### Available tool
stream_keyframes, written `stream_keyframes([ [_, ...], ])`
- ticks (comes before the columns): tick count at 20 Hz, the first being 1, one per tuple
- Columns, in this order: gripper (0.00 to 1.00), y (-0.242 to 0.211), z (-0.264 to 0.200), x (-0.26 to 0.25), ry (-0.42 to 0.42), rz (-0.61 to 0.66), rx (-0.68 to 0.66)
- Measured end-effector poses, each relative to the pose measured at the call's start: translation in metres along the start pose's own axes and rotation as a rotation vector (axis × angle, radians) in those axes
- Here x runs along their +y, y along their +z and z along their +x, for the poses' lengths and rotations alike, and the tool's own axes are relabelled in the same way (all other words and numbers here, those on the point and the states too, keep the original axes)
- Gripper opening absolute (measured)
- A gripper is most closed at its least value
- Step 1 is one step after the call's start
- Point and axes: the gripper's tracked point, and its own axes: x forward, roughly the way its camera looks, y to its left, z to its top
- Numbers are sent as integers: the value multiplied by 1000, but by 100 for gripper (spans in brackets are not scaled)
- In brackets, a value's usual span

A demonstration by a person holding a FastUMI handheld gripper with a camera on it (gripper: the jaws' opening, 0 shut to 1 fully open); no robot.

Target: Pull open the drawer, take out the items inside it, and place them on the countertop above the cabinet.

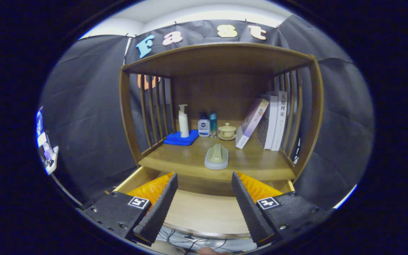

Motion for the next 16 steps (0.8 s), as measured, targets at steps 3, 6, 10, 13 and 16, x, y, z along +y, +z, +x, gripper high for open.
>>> stream_keyframes([
  [3, 96, -17, -15, 9, -12, -22, -55],
  [6, 97, -39, -27, 24, 2, -22, -110],
  [10, 99, -71, -37, 33, 0, -40, -124],
  [13, 99, -88, -48, 40, -10, -57, -155],
  [16, 99, -106, -52, 44, -27, -56, -162],
])
